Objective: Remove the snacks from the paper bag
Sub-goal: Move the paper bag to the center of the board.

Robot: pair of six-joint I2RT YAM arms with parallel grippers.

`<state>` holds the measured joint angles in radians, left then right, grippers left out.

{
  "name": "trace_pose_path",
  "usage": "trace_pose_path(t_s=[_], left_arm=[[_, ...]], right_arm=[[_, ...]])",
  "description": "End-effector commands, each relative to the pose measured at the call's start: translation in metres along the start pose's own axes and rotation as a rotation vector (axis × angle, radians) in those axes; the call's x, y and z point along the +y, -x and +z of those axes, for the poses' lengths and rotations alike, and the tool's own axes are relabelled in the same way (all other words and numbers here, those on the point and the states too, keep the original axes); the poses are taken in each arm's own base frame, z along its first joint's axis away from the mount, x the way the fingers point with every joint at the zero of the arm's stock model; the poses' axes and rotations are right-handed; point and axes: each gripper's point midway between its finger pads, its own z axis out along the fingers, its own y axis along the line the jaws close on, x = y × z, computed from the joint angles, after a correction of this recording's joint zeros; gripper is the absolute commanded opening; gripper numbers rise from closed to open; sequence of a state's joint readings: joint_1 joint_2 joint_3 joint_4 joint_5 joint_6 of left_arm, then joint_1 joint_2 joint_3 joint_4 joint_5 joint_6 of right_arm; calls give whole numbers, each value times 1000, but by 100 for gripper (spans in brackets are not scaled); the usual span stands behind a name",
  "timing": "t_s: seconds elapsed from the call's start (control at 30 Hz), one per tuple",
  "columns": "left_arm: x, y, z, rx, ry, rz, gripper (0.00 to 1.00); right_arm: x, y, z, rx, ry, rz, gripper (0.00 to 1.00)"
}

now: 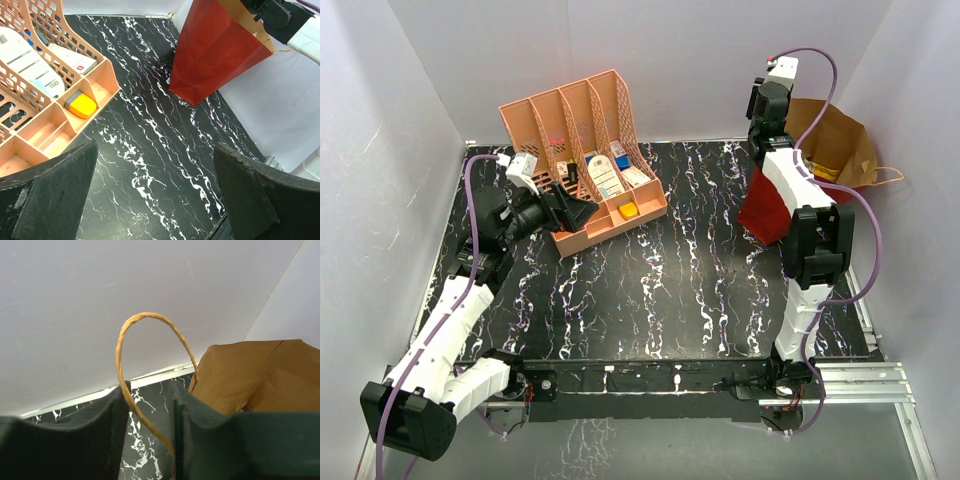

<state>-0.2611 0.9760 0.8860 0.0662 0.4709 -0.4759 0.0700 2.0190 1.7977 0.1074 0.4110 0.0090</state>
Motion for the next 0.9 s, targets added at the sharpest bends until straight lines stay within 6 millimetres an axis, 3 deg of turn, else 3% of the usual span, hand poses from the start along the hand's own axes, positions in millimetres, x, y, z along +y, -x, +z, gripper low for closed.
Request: trace_pose_path(t_s=[0.0, 0.13, 0.27, 0.43, 0.47, 0.67, 0.87], left_arm=[[-5, 5, 0, -14, -15, 15, 98], [-7, 0, 3, 2, -34, -7, 98], [-7, -2, 5, 11, -40, -16, 98], [-5, -5, 6, 20, -38, -23, 98], [-5, -5, 7, 23, -38, -24, 98], [-5, -10, 9, 36, -43, -31, 98], [-5, -20, 15, 67, -46, -57, 98]], right_arm=[[5, 40, -7, -65, 53, 9, 30], [8, 40, -19, -38, 89, 22, 8], [29, 44, -48, 3, 182, 41, 7], [49, 24, -93, 93, 240, 16, 7], [48, 29, -107, 89, 252, 32, 7], [59, 16, -175, 175, 361, 98, 7], [72, -15, -251, 307, 512, 98, 8]])
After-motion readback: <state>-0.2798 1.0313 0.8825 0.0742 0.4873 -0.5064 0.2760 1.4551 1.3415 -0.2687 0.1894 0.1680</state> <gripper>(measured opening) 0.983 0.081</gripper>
